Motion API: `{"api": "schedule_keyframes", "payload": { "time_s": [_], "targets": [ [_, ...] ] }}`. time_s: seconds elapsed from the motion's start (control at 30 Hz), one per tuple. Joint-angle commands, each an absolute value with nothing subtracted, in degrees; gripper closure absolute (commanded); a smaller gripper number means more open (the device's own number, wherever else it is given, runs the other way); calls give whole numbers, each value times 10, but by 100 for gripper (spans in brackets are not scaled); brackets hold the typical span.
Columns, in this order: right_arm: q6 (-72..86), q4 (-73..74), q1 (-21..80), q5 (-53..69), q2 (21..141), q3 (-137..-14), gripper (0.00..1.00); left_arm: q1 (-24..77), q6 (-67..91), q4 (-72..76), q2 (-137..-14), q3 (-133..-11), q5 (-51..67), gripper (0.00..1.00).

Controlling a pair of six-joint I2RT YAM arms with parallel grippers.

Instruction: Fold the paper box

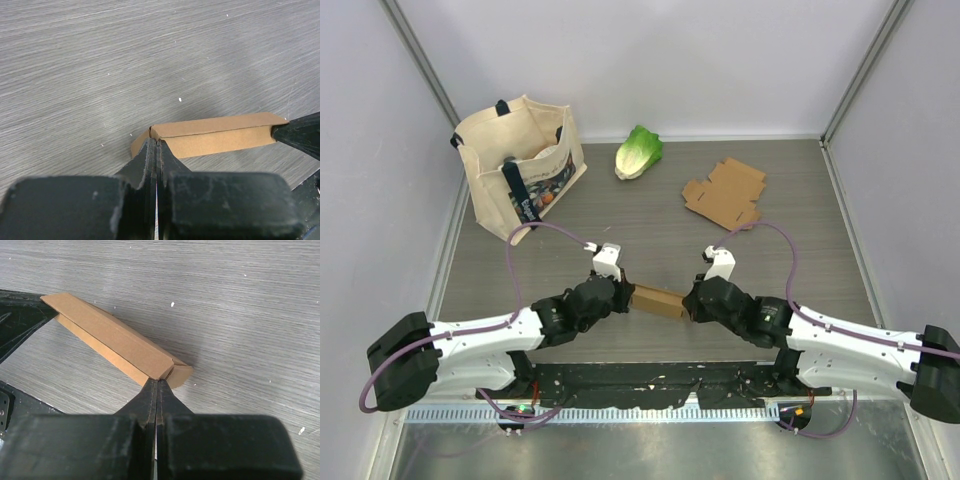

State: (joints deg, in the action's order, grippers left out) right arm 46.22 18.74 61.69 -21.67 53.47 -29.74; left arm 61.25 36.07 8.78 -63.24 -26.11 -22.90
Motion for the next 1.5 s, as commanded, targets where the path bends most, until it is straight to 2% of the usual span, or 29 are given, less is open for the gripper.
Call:
{"api": "schedule_keyframes", "payload": {
  "time_s": [0.0,0.03,0.13,0.17,0.33,0.37,0.43,0.5,0.6,0.87,1.1,1.3,1.4,1.47],
  "targets": [
    [445,161,627,-216,555,-273,100,629,376,36,-642,-238,-225,100],
    [450,171,628,-215,551,-280,98,630,377,33,-639,-237,-228,100],
    [482,214,627,-201,533,-307,79,633,381,27,-632,-235,-236,100],
    [492,226,627,-196,527,-315,69,635,383,26,-630,-234,-239,100],
    [593,295,625,-172,488,-343,48,638,384,22,-629,-236,-246,100],
    [624,302,620,-178,477,-341,39,639,385,21,-629,-236,-246,100],
    [724,288,614,-170,441,-321,32,641,386,18,-631,-237,-249,100],
    [771,258,608,-160,420,-306,20,642,385,18,-635,-240,-251,100],
    [866,236,603,-177,397,-288,15,645,386,18,-640,-244,-255,100],
    [1018,161,596,-169,431,-267,13,652,388,8,-642,-250,-264,100],
    [1072,97,575,-142,453,-226,15,656,386,7,-642,-252,-265,100],
    [1080,41,561,-129,483,-207,23,658,384,6,-642,-254,-269,100],
    [1083,18,560,-124,503,-200,30,659,383,5,-642,-256,-270,100],
    [1086,3,559,-123,514,-193,42,661,383,4,-641,-257,-270,100]
  ]
}}
